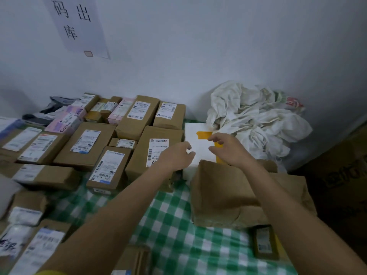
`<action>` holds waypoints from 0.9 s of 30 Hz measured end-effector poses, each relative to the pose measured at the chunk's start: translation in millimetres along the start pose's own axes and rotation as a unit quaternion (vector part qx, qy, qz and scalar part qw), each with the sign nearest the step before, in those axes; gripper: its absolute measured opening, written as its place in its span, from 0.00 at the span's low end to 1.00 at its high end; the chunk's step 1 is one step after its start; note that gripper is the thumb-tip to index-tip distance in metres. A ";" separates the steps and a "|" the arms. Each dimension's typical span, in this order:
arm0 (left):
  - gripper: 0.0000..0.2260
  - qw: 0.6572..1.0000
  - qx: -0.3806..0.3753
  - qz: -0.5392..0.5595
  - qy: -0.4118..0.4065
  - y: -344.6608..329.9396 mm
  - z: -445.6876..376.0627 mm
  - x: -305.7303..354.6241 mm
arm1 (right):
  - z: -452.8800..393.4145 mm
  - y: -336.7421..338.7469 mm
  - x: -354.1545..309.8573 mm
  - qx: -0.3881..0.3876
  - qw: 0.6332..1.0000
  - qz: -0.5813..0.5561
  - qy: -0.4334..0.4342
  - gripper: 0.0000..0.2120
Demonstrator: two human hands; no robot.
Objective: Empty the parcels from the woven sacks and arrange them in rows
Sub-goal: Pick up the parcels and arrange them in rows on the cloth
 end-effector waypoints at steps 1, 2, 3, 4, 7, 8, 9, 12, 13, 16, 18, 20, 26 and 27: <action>0.19 1.000 -0.009 -0.004 0.007 -7.8 -0.2 1.3 | -0.5 0.6 9.8 -0.013 1.000 0.006 -0.004 0.16; 0.21 0.999 -0.024 -0.005 0.023 -24.2 2.4 6.3 | 3.6 2.6 25.6 -0.033 0.999 0.012 -0.008 0.17; 0.23 0.999 -0.039 -0.005 0.033 -30.4 4.0 5.1 | 3.8 -0.1 32.5 -0.047 0.999 0.021 -0.011 0.18; 0.24 0.997 -0.060 -0.011 0.043 -44.4 8.0 9.1 | 7.9 -1.5 46.0 -0.068 0.997 0.033 -0.014 0.19; 0.26 0.992 -0.108 -0.028 0.055 -75.5 20.1 16.7 | 17.4 -6.7 72.5 -0.119 0.989 0.084 -0.005 0.21; 0.25 0.992 -0.111 -0.030 0.060 -81.9 23.2 16.4 | 20.5 -8.9 79.0 -0.136 0.986 0.099 -0.005 0.22; 0.24 0.991 -0.107 -0.028 0.070 -87.1 24.7 15.1 | 23.4 -10.1 85.8 -0.150 0.982 0.114 -0.002 0.24; 0.21 0.989 -0.090 -0.001 0.117 -95.3 25.1 0.6 | 30.5 -15.7 98.2 -0.171 0.969 0.177 0.020 0.26; 0.19 0.988 -0.086 0.014 0.130 -96.4 24.9 -3.7 | 31.3 -18.1 100.6 -0.170 0.966 0.192 0.030 0.26; 0.17 0.987 -0.061 0.027 0.147 -96.1 24.9 -11.9 | 33.5 -22.9 101.2 -0.170 0.963 0.206 0.040 0.22; 0.16 0.988 -0.046 0.014 0.144 -95.4 24.4 -14.3 | 34.1 -23.6 100.1 -0.168 0.963 0.207 0.042 0.21; 0.16 0.990 -0.034 0.002 0.139 -95.0 26.0 -14.7 | 35.8 -22.1 97.8 -0.157 0.966 0.202 0.048 0.21; 0.15 0.991 0.023 0.002 0.131 -81.4 32.3 -23.5 | 37.9 -20.4 83.8 -0.116 0.979 0.161 0.055 0.14; 0.14 0.991 0.032 0.002 0.129 -78.3 33.0 -25.9 | 38.3 -20.5 80.2 -0.108 0.982 0.149 0.053 0.13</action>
Point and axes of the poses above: each hand's wrist, its own z-axis away from the middle knuckle, its own y-axis out of the back of the hand, x = y × z, the point moved 9 cm from there along -z, towards the middle knuckle, and after that the axes turned 9 degrees about x, right-handed, at the moved point
